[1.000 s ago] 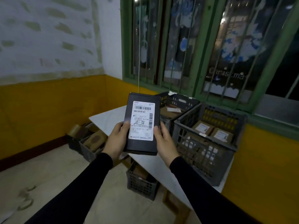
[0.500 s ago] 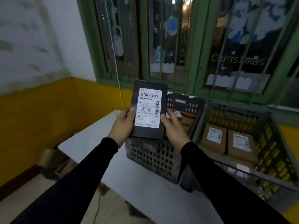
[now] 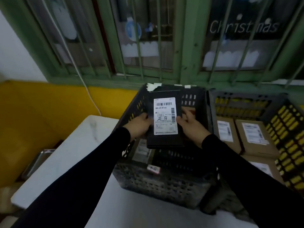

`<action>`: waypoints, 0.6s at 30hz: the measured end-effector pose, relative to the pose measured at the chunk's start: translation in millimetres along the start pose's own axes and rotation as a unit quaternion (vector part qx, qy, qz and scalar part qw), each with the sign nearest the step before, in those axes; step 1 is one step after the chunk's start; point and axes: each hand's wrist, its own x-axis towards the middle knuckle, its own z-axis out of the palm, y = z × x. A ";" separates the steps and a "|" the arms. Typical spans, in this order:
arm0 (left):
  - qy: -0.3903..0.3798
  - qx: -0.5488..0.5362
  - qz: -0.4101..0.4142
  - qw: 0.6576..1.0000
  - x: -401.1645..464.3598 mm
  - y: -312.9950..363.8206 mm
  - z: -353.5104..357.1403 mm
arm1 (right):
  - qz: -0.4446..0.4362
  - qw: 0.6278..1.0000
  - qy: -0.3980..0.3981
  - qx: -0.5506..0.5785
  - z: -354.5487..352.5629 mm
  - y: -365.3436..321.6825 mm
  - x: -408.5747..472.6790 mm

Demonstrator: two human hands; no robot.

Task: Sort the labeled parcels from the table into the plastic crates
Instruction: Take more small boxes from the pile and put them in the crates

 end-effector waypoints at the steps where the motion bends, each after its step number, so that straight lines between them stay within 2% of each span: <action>1: -0.018 -0.007 -0.008 1.000 11.9 -4.4 -0.5 | 0.013 1.000 0.001 -0.022 1.3 7.2 4.0; 6: -0.146 0.069 -0.040 0.986 66.1 -35.1 -6.7 | 0.142 0.988 -0.029 -0.056 18.4 31.7 20.0; 11: -0.273 0.150 -0.160 0.937 88.6 -65.1 -9.8 | 0.296 0.951 -0.073 -0.051 39.5 58.9 37.8; 18: -0.239 0.165 -0.311 0.905 95.9 -81.8 -14.4 | 0.366 0.918 -0.144 -0.058 87.2 74.0 67.1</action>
